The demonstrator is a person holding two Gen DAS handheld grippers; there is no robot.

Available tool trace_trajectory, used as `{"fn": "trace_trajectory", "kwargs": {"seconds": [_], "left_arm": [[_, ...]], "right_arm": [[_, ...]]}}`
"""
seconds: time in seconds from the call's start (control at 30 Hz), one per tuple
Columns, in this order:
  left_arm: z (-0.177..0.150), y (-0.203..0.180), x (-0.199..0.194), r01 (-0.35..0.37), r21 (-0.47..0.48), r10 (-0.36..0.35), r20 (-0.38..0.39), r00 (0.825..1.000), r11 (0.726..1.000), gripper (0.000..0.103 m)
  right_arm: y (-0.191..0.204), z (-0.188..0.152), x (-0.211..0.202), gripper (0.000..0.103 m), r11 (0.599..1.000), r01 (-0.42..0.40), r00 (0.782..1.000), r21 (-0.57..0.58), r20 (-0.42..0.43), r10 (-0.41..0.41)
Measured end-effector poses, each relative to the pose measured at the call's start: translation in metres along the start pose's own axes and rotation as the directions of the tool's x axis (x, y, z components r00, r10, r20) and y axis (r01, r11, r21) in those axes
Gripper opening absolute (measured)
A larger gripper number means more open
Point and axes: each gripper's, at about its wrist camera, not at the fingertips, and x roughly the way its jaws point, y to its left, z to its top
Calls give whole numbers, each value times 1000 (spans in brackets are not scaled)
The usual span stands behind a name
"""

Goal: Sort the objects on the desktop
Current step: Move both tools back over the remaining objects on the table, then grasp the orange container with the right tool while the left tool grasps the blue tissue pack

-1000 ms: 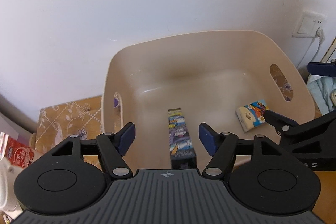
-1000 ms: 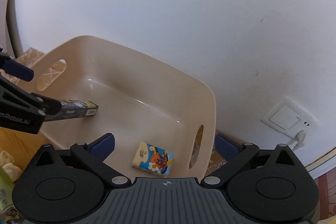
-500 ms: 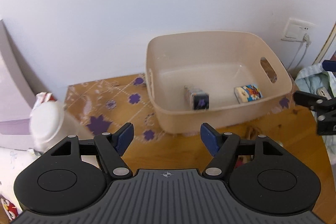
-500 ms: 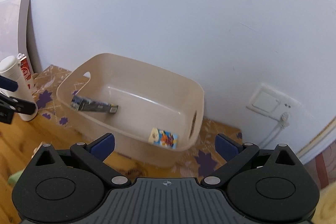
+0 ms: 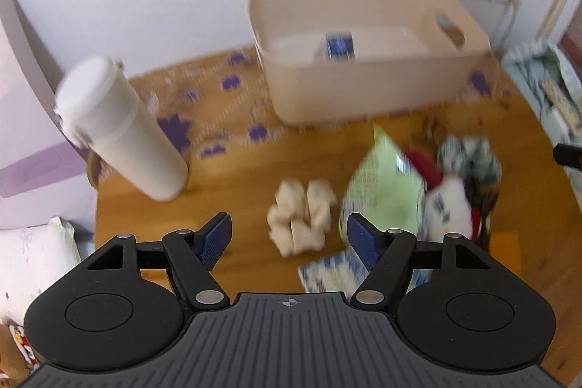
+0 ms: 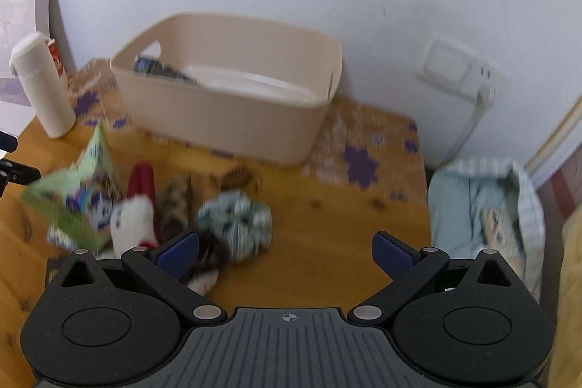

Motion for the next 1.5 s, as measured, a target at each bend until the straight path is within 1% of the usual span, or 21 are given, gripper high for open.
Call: {"fn": "trace_trajectory", "kwargs": {"seconds": [0.13, 0.27, 0.37, 0.53, 0.63, 0.7, 0.8, 0.87, 1.0, 1.07, 1.13, 1.2, 1.23, 1.43, 1.47, 1.5], "left_arm": [[-19, -5, 15, 4, 90, 0, -44, 999, 996, 72], [-32, -7, 28, 13, 176, -2, -62, 998, 984, 72], [-38, -6, 39, 25, 220, -9, -74, 997, 975, 72], [-48, -7, 56, 41, 297, -14, -92, 996, 954, 72], [-52, -9, 66, 52, 344, -17, -103, 995, 938, 72], [-54, -9, 71, 62, 355, -28, -101, 994, 933, 72], [-52, -7, 72, 98, 351, -73, -85, 994, 931, 74], [-50, -8, 75, 129, 348, -101, -97, 990, 929, 74], [-50, -13, 78, 185, 373, -150, -122, 981, 909, 74], [-52, -17, 82, 204, 399, -158, -146, 977, 894, 74], [-53, -23, 87, 198, 429, -145, -154, 977, 881, 74], [-52, -25, 90, 189, 433, -139, -143, 980, 882, 74], [-50, -26, 92, 189, 422, -140, -143, 980, 887, 74], [-41, -31, 102, 220, 378, -169, -163, 972, 899, 76], [-41, -31, 103, 223, 369, -172, -164, 971, 903, 76], [-41, -32, 103, 210, 340, -166, -156, 974, 916, 76]], "right_arm": [[4, -23, 7, 103, 999, -10, 999, 40, -40, 12], [12, -39, 14, 103, 997, -22, 997, 77, -78, 28], [20, -48, 20, 103, 994, -48, 992, 101, -111, 59], [41, -61, 32, 103, 993, -80, 981, 86, -168, 93], [51, -67, 41, 103, 995, -85, 973, 59, -210, 95], [55, -70, 47, 103, 995, -88, 967, 55, -233, 99], [58, -74, 56, 103, 994, -87, 960, 59, -263, 99], [58, -75, 60, 103, 994, -85, 957, 65, -272, 100], [58, -76, 66, 103, 994, -86, 954, 71, -283, 102], [59, -76, 68, 103, 994, -87, 952, 66, -289, 103], [59, -76, 71, 103, 994, -88, 950, 59, -294, 102], [60, -76, 74, 103, 995, -86, 949, 58, -298, 99], [60, -76, 76, 103, 995, -84, 949, 58, -301, 97], [60, -75, 84, 103, 996, -64, 952, 57, -295, 78], [58, -75, 85, 103, 996, -65, 953, 61, -291, 80], [57, -75, 85, 103, 996, -68, 954, 65, -287, 84]]}}
